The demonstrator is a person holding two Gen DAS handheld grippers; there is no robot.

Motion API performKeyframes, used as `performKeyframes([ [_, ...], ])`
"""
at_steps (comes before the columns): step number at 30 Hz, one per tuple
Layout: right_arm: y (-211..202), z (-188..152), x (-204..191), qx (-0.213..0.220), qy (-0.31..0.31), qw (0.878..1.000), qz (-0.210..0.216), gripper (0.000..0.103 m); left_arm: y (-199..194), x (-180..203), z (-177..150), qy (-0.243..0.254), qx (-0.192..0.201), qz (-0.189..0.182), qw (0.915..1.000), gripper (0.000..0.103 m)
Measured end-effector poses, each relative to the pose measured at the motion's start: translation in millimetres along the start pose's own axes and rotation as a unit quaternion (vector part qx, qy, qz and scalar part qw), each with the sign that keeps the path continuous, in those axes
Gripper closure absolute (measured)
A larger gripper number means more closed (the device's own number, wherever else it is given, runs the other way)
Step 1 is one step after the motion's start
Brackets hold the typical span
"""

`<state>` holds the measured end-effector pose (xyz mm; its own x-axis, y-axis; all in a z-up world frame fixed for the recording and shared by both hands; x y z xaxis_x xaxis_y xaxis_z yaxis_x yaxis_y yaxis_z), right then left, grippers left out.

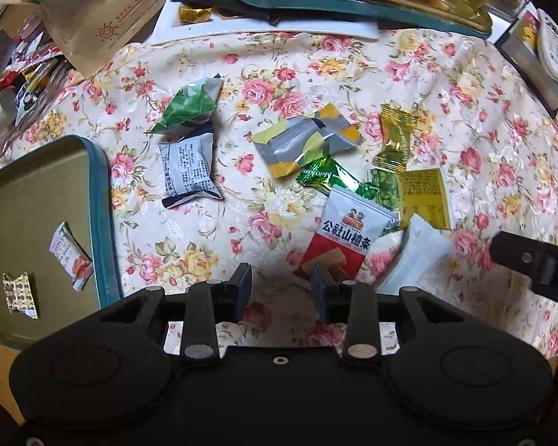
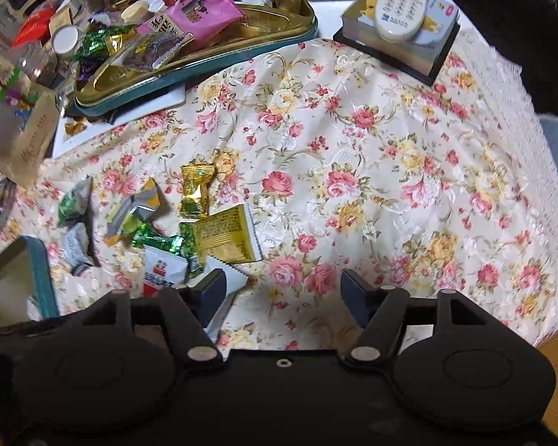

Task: Organize snacks

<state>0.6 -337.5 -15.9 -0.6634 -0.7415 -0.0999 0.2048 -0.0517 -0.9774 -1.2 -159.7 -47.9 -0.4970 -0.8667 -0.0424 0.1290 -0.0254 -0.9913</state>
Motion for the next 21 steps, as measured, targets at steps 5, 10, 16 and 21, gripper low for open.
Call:
performKeyframes([
  [5, 7, -8, -5, -0.001, -0.02, 1.0, -0.024, 0.03, -9, -9, 1, -0.019, 0.009, -0.007, 0.9998, 0.057],
  [10, 20, -14, -4, -0.033, -0.022, 0.999, -0.036, 0.027, -13, -16, 4, -0.038, 0.017, 0.003, 0.9991, 0.057],
  [16, 24, -13, -14, -0.069, -0.04, 0.996, -0.031, 0.027, -14, -14, 1, -0.025, 0.021, 0.002, 0.9995, 0.057],
  [21, 5, -17, -20, 0.008, -0.017, 1.0, 0.004, 0.028, -14, -21, -3, -0.023, 0.025, 0.011, 0.9994, 0.057],
])
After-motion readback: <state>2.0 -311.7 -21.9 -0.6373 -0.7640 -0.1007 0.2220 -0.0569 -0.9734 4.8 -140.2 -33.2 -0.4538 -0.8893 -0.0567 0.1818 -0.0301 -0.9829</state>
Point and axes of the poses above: each gripper's, at about its wrist camera, not at the fingertips, and y roughly the way its jaws point, x to its right, z to its top, the point moved 1 cm from there along y, roughly the way its jaws point, and after that the axes turned 5 degrees about y, right-handed, at the moved point
